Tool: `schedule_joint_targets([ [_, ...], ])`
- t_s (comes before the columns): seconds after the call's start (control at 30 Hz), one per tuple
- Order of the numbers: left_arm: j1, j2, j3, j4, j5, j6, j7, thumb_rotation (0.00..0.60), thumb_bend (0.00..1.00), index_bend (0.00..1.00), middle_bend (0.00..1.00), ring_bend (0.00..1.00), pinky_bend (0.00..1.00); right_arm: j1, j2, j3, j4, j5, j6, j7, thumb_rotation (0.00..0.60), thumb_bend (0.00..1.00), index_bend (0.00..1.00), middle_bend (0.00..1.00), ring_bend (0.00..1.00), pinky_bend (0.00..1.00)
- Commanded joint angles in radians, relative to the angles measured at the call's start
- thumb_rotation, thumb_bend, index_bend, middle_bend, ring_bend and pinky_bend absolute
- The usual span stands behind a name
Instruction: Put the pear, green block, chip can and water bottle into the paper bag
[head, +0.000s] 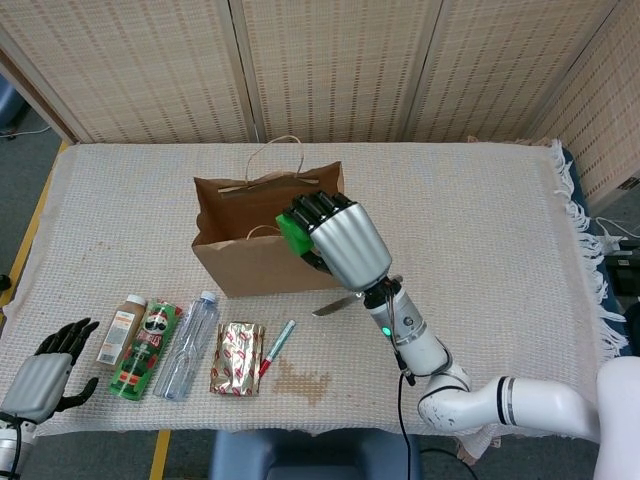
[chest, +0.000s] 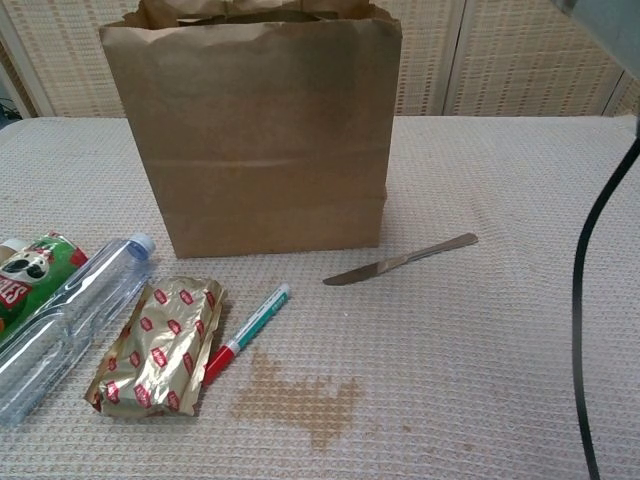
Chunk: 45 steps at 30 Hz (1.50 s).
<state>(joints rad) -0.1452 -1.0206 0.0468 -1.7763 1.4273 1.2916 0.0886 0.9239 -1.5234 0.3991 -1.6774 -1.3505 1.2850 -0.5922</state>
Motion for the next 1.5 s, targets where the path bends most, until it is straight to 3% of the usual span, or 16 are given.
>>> schedule_joint_targets([
  [0.03,0.030,-0.056,-0.031,0.064,0.076,0.117,-0.093,0.600,0.37,0.00,0.00,0.00,0.11,0.027,-0.051,0.033,0.097,0.055,-0.008,-0.034,0.600,0.36,0.69,0.57,0.58,0.59],
  [0.3,0.036,-0.078,-0.034,0.104,0.098,0.139,-0.136,0.600,0.37,0.00,0.00,0.00,0.11,0.087,-0.137,0.065,0.277,0.138,-0.036,-0.065,0.600,0.36,0.68,0.57,0.58,0.58],
  [0.37,0.036,-0.077,-0.033,0.104,0.098,0.136,-0.133,0.600,0.37,0.00,0.00,0.00,0.11,0.098,-0.157,0.072,0.301,0.178,-0.053,-0.083,0.600,0.36,0.64,0.57,0.54,0.55],
  [0.43,0.035,-0.075,-0.032,0.101,0.095,0.130,-0.130,0.600,0.37,0.00,0.00,0.00,0.11,0.111,-0.175,0.084,0.305,0.243,-0.077,-0.121,0.600,0.32,0.50,0.51,0.43,0.46],
  [0.5,0.034,-0.073,-0.033,0.099,0.092,0.128,-0.131,0.600,0.37,0.00,0.00,0.00,0.11,0.121,-0.186,0.091,0.307,0.278,-0.085,-0.148,0.600,0.25,0.28,0.38,0.27,0.36],
  [0.6,0.034,-0.072,-0.033,0.098,0.091,0.127,-0.131,0.600,0.37,0.00,0.00,0.00,0.11,0.127,-0.192,0.094,0.307,0.297,-0.087,-0.162,0.600,0.17,0.08,0.24,0.14,0.27],
  [0.67,0.034,-0.070,-0.032,0.096,0.089,0.124,-0.130,0.600,0.37,0.00,0.00,0.00,0.11,0.136,-0.205,0.103,0.301,0.327,-0.090,-0.166,0.600,0.13,0.00,0.17,0.09,0.24],
  [0.9,0.031,-0.064,-0.030,0.089,0.086,0.112,-0.125,0.600,0.37,0.00,0.00,0.00,0.11,0.142,-0.201,0.119,0.264,0.304,-0.040,-0.126,0.600,0.09,0.00,0.15,0.08,0.23],
  [1.07,0.031,-0.060,-0.027,0.084,0.086,0.107,-0.119,0.600,0.37,0.00,0.00,0.00,0.11,0.117,-0.157,0.120,0.174,0.280,-0.007,-0.093,0.600,0.09,0.00,0.15,0.08,0.23],
  [1.2,0.033,-0.057,-0.027,0.082,0.085,0.107,-0.123,0.600,0.37,0.00,0.00,0.00,0.11,0.042,-0.060,0.076,-0.008,0.220,0.033,-0.070,0.600,0.09,0.00,0.15,0.08,0.22],
  [1.3,0.033,-0.055,-0.026,0.082,0.085,0.105,-0.125,0.600,0.37,0.00,0.00,0.00,0.11,-0.058,0.066,0.003,-0.200,0.146,0.080,-0.069,0.600,0.09,0.00,0.15,0.08,0.20],
  [1.43,0.033,-0.053,-0.024,0.078,0.088,0.103,-0.121,0.600,0.37,0.00,0.00,0.00,0.11,-0.247,0.273,-0.153,-0.404,-0.028,0.182,-0.031,0.600,0.09,0.00,0.15,0.08,0.20],
  [1.5,0.033,-0.054,-0.022,0.075,0.089,0.101,-0.115,0.600,0.37,0.00,0.00,0.00,0.11,-0.334,0.348,-0.231,-0.440,-0.115,0.237,0.016,0.600,0.09,0.00,0.15,0.08,0.20],
])
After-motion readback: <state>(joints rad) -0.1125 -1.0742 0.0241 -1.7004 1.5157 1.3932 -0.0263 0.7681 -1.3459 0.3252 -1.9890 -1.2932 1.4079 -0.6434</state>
